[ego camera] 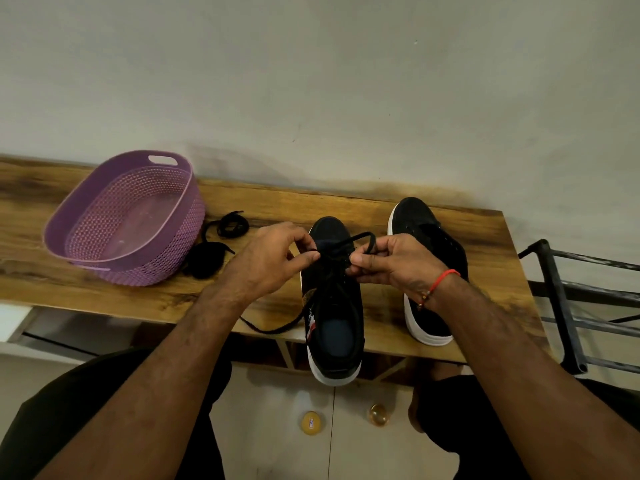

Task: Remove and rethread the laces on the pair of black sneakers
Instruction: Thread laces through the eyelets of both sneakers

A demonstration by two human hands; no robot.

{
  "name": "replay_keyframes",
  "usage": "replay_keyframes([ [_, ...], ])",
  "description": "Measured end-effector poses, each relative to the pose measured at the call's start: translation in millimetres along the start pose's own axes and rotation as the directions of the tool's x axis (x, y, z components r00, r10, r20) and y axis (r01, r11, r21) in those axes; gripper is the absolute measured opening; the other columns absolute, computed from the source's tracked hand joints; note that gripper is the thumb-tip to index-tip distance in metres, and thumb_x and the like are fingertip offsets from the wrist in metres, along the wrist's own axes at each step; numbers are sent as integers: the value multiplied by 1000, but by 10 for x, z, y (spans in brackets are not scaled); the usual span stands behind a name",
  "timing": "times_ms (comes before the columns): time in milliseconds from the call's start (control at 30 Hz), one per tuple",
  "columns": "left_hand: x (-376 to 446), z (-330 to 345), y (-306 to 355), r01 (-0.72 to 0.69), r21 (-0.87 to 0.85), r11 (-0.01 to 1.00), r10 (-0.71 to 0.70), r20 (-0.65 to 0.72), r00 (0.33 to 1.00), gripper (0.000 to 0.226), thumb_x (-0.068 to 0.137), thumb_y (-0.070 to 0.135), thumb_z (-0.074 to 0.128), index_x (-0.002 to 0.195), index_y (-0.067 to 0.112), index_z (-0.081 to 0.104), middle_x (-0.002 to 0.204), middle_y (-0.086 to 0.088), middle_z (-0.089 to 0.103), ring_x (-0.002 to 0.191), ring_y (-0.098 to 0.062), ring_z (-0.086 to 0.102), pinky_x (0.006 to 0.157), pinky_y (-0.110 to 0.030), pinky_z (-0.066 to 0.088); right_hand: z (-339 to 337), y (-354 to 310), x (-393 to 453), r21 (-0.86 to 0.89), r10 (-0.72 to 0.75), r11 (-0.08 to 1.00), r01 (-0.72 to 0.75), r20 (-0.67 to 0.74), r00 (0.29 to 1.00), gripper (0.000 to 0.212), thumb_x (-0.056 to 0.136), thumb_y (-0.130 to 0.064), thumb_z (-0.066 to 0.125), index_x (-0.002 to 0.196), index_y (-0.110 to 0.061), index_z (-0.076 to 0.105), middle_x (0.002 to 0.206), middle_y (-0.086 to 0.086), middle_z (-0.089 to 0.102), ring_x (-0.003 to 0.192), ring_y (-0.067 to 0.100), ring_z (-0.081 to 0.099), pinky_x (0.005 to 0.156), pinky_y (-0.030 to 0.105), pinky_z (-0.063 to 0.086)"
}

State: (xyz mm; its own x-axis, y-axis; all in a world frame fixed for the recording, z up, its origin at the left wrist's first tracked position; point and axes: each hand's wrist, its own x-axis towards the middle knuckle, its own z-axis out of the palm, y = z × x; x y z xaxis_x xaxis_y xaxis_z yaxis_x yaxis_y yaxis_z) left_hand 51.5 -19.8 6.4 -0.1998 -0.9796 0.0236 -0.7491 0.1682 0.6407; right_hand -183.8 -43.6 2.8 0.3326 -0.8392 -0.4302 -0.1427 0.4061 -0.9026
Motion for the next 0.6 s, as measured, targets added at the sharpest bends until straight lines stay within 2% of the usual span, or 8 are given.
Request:
replay_keyframes([
  [67,-4,6,0,-23,93,995,26,-27,999,9,92,29,70,92,31,62,98,15,59,77,-2,59,69,-21,51,-30,-21,-18,-12,32,999,-32,28,999,15,84,-6,74,98,-3,71,97,20,74,101,31,72,96,46,55],
  [167,-9,5,-45,26,156,987,-6,-126,992,13,91,23,67,93,31,57,97,15,60,78,-1,56,66,-24,48,-60,-48,-58,3,54,999,-54,71,996,11,85,-4,72,95,-3,70,95,18,73,103,31,71,95,43,56],
  [267,-11,12,-112,115,83,990,-100,-171,980,14,93,18,68,97,30,61,99,15,63,80,-2,62,71,-32,58,-80,-50,-62,-10,82,997,-82,93,992,7,87,-1,69,93,-3,68,92,15,72,102,29,71,89,37,59],
  [367,1,42,-172,223,37,974,-214,-170,962,17,92,19,71,90,34,63,98,11,66,77,-10,68,70,-41,62,-125,-40,-50,-75,138,989,-129,123,983,6,86,1,69,89,-4,70,88,14,74,99,28,72,86,33,59],
  [433,0,74,-180,278,36,960,-267,-185,946,20,92,20,72,86,36,62,94,11,67,74,-10,68,68,-40,61,-161,-37,-48,-137,180,977,-160,144,973,7,84,1,70,86,-5,71,85,13,75,90,24,73,85,32,59],
  [533,-25,129,-142,320,35,947,-305,-226,925,14,94,19,69,91,32,64,94,11,67,73,-8,67,58,-27,52,-196,-43,-45,-254,246,947,-196,181,952,5,85,-3,72,88,-5,73,85,12,74,82,18,71,87,33,55],
  [600,-40,158,-111,329,64,942,-306,-238,922,12,95,20,68,94,31,64,96,11,67,74,-9,68,58,-24,48,-186,-41,-54,-300,264,933,-200,188,946,5,85,-6,72,89,-6,74,86,12,74,80,18,71,82,32,55],
])
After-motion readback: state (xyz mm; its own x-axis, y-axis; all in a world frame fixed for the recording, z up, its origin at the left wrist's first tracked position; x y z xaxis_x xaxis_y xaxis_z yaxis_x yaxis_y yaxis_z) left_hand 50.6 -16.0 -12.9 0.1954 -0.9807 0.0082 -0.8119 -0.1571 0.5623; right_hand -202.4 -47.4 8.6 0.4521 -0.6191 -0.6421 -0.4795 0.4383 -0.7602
